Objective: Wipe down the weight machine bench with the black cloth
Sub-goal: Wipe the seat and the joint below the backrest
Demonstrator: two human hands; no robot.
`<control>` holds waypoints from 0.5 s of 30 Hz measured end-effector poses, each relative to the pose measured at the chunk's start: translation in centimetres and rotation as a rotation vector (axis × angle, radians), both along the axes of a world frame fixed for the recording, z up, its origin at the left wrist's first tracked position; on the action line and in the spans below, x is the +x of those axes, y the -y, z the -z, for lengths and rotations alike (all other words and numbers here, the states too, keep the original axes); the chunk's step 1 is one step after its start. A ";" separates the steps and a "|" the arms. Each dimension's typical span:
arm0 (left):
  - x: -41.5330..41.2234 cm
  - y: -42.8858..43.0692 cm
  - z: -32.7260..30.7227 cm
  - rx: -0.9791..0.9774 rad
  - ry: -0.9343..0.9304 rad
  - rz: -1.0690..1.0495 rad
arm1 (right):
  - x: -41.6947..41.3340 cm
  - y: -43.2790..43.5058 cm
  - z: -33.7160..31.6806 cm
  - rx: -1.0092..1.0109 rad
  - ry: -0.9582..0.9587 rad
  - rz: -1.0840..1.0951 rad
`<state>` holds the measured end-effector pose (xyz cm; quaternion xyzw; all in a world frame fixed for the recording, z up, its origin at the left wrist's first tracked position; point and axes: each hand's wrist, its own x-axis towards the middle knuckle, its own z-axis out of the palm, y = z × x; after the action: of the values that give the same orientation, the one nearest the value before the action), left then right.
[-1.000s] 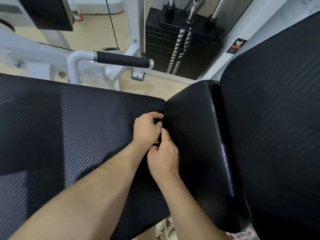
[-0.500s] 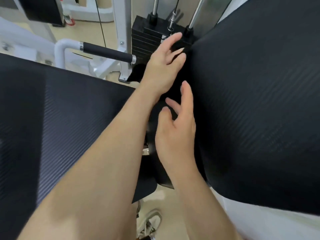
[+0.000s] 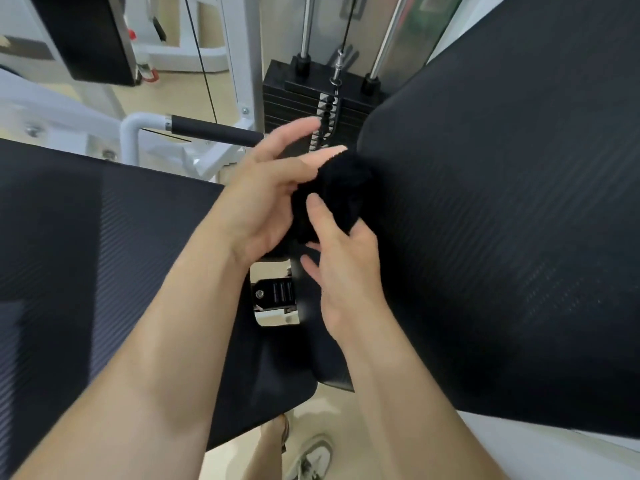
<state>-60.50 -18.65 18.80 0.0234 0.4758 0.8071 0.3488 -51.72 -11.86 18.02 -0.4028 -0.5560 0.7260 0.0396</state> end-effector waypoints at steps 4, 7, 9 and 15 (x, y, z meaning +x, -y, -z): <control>-2.0 0.2 -0.1 0.016 -0.066 -0.095 | -0.9 -0.2 -0.4 -0.260 -0.067 0.104; -2.9 -0.5 0.1 -0.603 -0.693 -0.025 | -0.4 -0.6 -0.1 -0.423 -0.023 0.124; -3.3 -0.9 0.5 -0.909 -0.919 0.099 | 0.2 -0.3 0.1 -0.448 0.032 0.121; -5.8 -1.3 -3.0 -1.157 -0.942 0.439 | 0.7 0.0 -0.1 -0.360 0.106 0.013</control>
<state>-66.33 -17.37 21.79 0.2720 0.9039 0.2477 0.2183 -51.02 -11.81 18.11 -0.4445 -0.4157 0.7913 -0.0577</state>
